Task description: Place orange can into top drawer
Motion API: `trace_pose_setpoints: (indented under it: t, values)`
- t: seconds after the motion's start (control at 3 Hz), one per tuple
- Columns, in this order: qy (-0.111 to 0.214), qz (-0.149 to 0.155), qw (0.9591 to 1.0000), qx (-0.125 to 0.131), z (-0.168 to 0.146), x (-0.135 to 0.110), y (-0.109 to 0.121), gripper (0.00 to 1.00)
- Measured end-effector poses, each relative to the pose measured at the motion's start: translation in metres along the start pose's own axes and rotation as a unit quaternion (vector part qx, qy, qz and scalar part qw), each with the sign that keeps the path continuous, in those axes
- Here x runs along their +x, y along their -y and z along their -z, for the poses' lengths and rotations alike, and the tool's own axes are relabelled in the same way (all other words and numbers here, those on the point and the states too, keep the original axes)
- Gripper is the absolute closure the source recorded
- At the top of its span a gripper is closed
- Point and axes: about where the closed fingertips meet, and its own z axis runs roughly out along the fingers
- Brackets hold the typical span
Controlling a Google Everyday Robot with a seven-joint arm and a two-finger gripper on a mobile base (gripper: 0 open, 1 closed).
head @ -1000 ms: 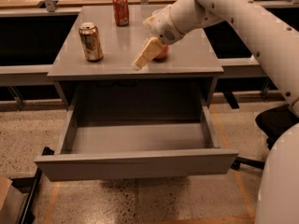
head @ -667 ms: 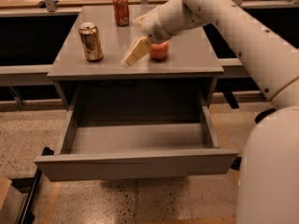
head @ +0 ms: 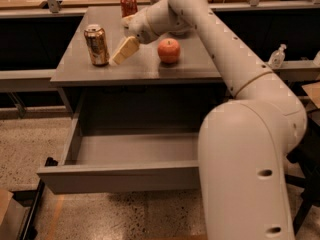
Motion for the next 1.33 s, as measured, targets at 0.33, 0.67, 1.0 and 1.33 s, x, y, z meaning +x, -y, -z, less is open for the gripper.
trace_pose_setpoints:
  t: [0.33,0.67,1.0,1.33]
  values:
    - [0.025,0.009,0.9994,-0.022,-0.037,-0.014,0.010,0.00]
    - [0.046,0.016,0.9978,-0.045,-0.067,-0.028,0.009,0.00]
    - [0.057,0.018,0.9962,-0.063,-0.090,-0.038,0.003,0.15]
    - [0.063,0.016,0.9955,-0.069,-0.098,-0.040,0.002,0.38]
